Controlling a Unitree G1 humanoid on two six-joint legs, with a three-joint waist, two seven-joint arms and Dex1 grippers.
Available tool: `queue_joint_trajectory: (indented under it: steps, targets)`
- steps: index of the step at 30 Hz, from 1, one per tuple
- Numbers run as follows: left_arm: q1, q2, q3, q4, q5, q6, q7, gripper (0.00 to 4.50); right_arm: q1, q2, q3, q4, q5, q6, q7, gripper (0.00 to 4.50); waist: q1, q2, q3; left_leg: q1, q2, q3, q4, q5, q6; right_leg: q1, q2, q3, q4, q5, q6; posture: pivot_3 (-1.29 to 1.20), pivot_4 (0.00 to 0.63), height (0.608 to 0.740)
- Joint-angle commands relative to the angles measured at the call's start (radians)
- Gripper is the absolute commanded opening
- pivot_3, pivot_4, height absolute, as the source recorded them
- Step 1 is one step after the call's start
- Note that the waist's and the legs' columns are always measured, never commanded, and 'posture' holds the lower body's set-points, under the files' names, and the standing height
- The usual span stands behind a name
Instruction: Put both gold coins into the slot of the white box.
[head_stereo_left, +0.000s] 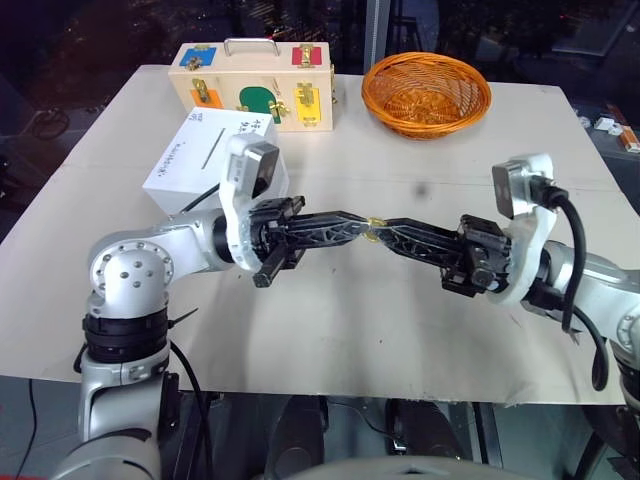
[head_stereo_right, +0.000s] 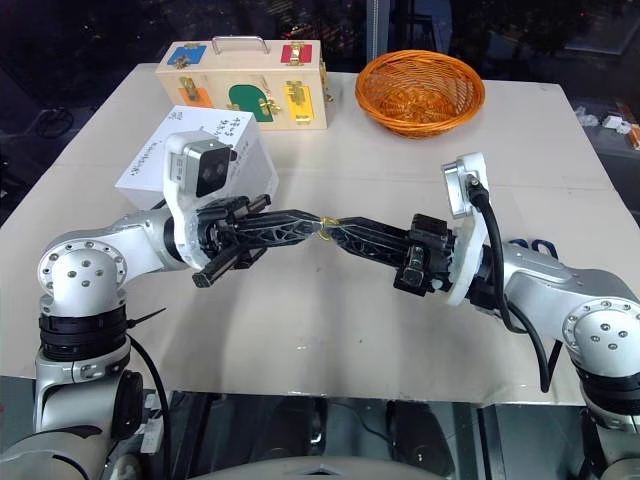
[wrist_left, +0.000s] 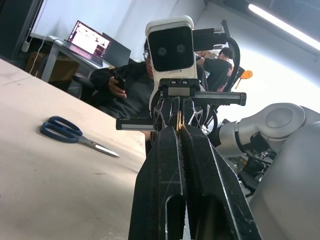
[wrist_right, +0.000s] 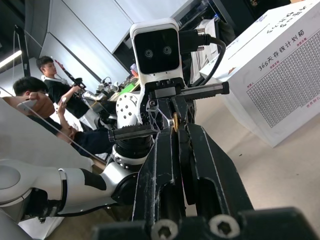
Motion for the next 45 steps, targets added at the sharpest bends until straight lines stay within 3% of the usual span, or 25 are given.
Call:
queue_joint_trajectory:
  steps: [1, 2, 10, 11, 21, 27, 34, 36, 39, 42, 45]
  targets:
    - [-0.024, -0.017, -0.044, -0.040, -0.032, 0.019, 0.003, 0.00, -0.030, 0.022, 0.008, -0.024, 0.025, -0.007, 0.022, 0.64, 0.000, 0.000, 0.000, 0.000, 0.000, 0.000, 0.000, 0.000, 0.000, 0.000, 0.000, 0.000, 0.000, 0.000, 0.000, 0.00, 0.150, 0.726]
    - [-0.023, -0.017, -0.043, -0.039, -0.033, 0.018, 0.004, 0.00, -0.032, 0.021, 0.005, -0.027, 0.011, -0.004, 0.031, 0.82, 0.000, 0.000, 0.000, 0.000, 0.000, 0.000, 0.000, 0.000, 0.000, 0.000, 0.000, 0.000, 0.000, 0.000, 0.000, 0.00, 0.150, 0.726]
    - [0.001, -0.005, 0.000, -0.024, -0.037, -0.006, 0.044, 0.00, 0.015, -0.035, -0.075, -0.049, -0.017, -0.013, 0.015, 4.33, 0.000, 0.000, 0.000, 0.000, 0.000, 0.000, 0.000, 0.000, 0.000, 0.000, 0.000, 0.000, 0.000, 0.000, 0.000, 0.00, 0.150, 0.726]
    - [0.004, -0.003, 0.005, -0.023, -0.034, -0.012, 0.050, 0.00, 0.020, -0.043, -0.079, -0.055, -0.024, -0.014, 0.016, 4.42, 0.000, 0.000, 0.000, 0.000, 0.000, 0.000, 0.000, 0.000, 0.000, 0.000, 0.000, 0.000, 0.000, 0.000, 0.000, 0.00, 0.150, 0.726]
    - [-0.013, 0.022, 0.122, 0.053, 0.140, -0.189, 0.178, 0.00, 0.052, -0.067, -0.116, -0.082, -0.265, -0.057, 0.110, 4.42, 0.000, 0.000, 0.000, 0.000, 0.000, 0.000, 0.000, 0.000, 0.000, 0.000, 0.000, 0.000, 0.000, 0.000, 0.000, 0.00, 0.150, 0.726]
    - [-0.122, 0.058, 0.137, 0.158, 0.323, -0.338, 0.229, 0.00, 0.013, -0.033, -0.061, -0.025, -0.524, -0.131, 0.270, 4.42, 0.002, 0.000, 0.000, 0.000, 0.000, 0.000, 0.000, 0.000, 0.000, 0.000, 0.000, 0.000, 0.000, 0.000, 0.000, 0.00, 0.150, 0.726]
    - [-0.246, 0.090, 0.139, 0.140, 0.536, -0.423, 0.435, 0.00, -0.008, -0.008, -0.051, 0.026, -0.611, -0.124, 0.348, 4.42, 0.003, 0.000, 0.000, -0.002, 0.000, 0.000, 0.000, 0.000, 0.000, 0.000, -0.001, -0.001, -0.001, 0.000, 0.000, 0.00, 0.150, 0.726]
    - [-0.248, 0.090, 0.150, 0.087, 0.548, -0.371, 0.525, 0.00, -0.012, -0.028, -0.046, 0.030, -0.661, -0.123, 0.369, 4.42, 0.003, 0.000, 0.000, -0.002, 0.000, 0.000, 0.000, 0.000, 0.000, 0.000, -0.001, -0.001, -0.001, 0.000, 0.000, 0.00, 0.150, 0.726]
    - [-0.260, 0.158, 0.159, 0.043, 0.485, -0.114, 0.609, 0.00, -0.013, -0.055, -0.041, 0.024, -0.770, -0.162, 0.410, 4.42, 0.000, 0.000, 0.000, -0.002, 0.000, 0.000, 0.000, 0.000, -0.001, -0.001, -0.001, -0.001, -0.001, 0.000, 0.000, 0.00, 0.150, 0.726]
    - [-0.277, 0.222, 0.186, 0.054, 0.404, 0.038, 0.580, 0.00, 0.003, -0.069, -0.072, 0.029, -0.777, -0.172, 0.470, 4.42, -0.002, 0.000, 0.000, -0.002, 0.000, 0.000, 0.000, 0.001, -0.001, -0.001, -0.001, -0.001, 0.000, 0.000, 0.000, 0.00, 0.150, 0.726]
    - [-0.292, 0.300, 0.148, 0.068, 0.434, 0.109, 0.571, 0.00, 0.016, -0.082, -0.099, 0.038, -0.788, -0.186, 0.525, 4.42, 0.000, -0.001, 0.001, -0.002, 0.000, -0.001, 0.000, 0.002, -0.004, -0.001, -0.001, -0.002, 0.000, 0.000, 0.000, 0.00, 0.150, 0.726]
